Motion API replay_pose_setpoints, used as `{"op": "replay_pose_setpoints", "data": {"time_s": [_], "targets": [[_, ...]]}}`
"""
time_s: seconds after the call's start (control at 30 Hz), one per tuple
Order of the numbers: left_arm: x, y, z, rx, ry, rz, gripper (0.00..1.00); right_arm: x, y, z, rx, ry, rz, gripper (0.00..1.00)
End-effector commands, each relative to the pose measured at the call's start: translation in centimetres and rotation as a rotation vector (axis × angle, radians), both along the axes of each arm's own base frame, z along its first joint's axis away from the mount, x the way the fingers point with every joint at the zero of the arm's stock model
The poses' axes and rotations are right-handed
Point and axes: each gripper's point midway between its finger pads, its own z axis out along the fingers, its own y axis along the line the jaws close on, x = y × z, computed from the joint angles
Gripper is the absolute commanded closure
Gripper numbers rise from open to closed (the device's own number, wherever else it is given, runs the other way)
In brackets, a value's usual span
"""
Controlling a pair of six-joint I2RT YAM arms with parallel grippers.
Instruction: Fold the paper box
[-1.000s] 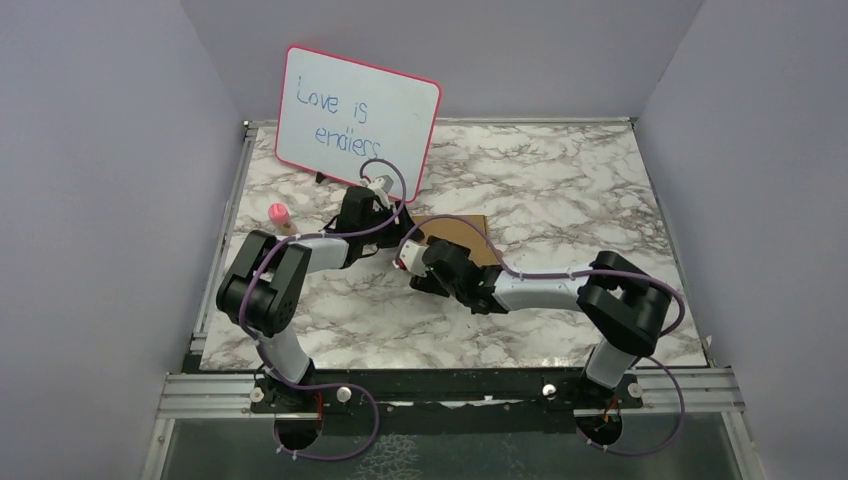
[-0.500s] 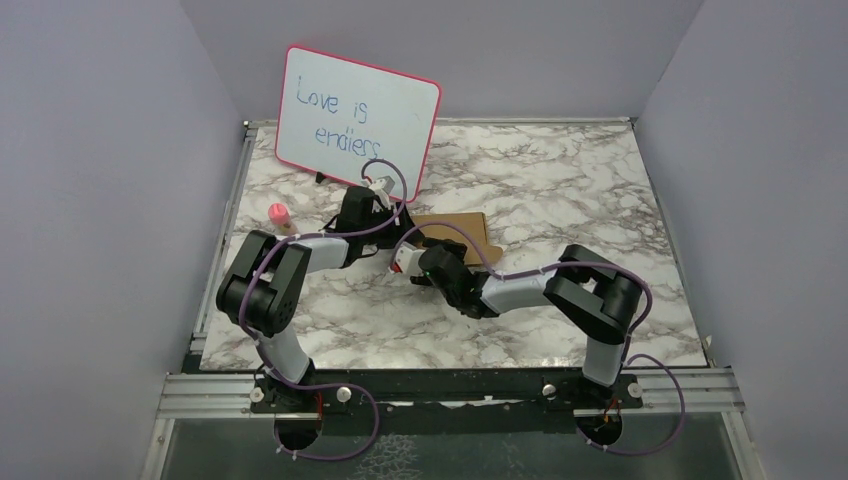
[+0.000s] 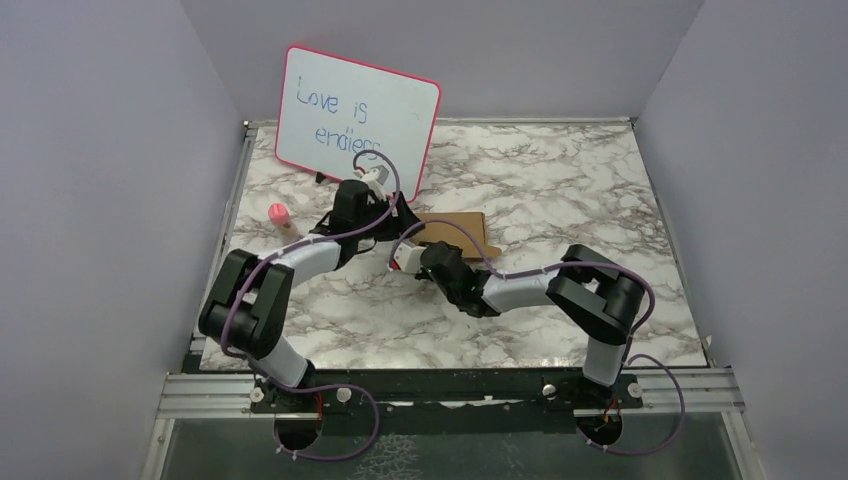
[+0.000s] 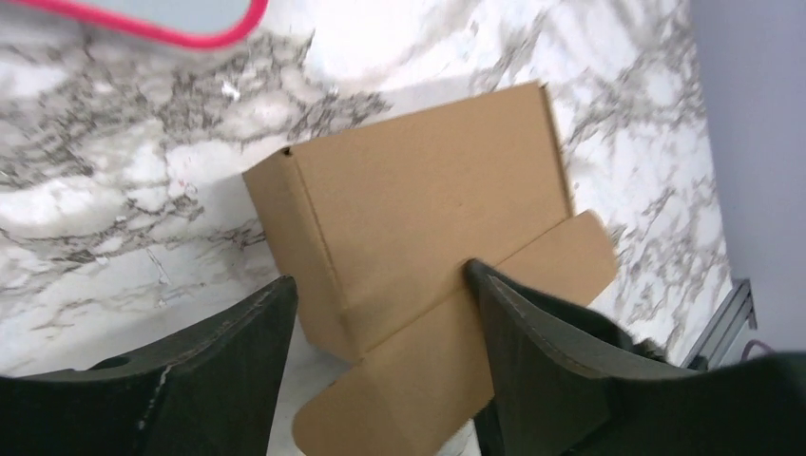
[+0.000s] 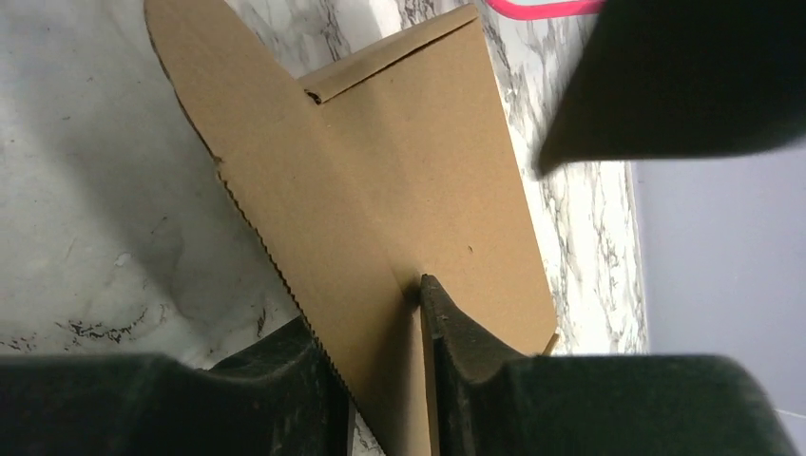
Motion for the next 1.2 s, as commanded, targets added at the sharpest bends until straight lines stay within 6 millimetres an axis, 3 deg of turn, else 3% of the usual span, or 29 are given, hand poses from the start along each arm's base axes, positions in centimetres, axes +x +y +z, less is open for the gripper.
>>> {"op": "replay_pose_setpoints", "data": {"time_s": [0.0,0.1,0.17,0.27,0.53,0.93,1.17], "targets": [[1.7,2.1,6.1,-0.081,-0.124,0.166,0.26,-0.3,0.9,1.1,0.064,0.028,0.034,0.72],[2.0,4.4,9.2,-0.139,-0.186,0.283,0.21,-0.5,1.1,1.5,0.090,0.052,0.048,0.77],[2.0,6.0,10.0,-0.159,-0.200,0.356,0.17,-0.5,1.3,1.6,0.100,0.069,0.057,0.78],[1.4,7.6,9.3,-0.196,-0.164,0.427,0.12,-0.6,1.4,1.5,0.103,0.091,0.065,0.81],[-0.5,9.5,6.1,-0.248,-0.073,0.477,0.12,-1.2,2.0,1.8,0.157,0.162,0.099,0.99],[-1.8,11.0,5.0,-0.300,-0.019,0.534,0.11,-1.8,2.4,4.7,0.300,0.280,0.153,0.99],[-3.3,11.5,0.8,-0.232,0.057,0.550,0.21,-2.2,3.0,7.5,0.399,0.337,0.192,0.99]]}}
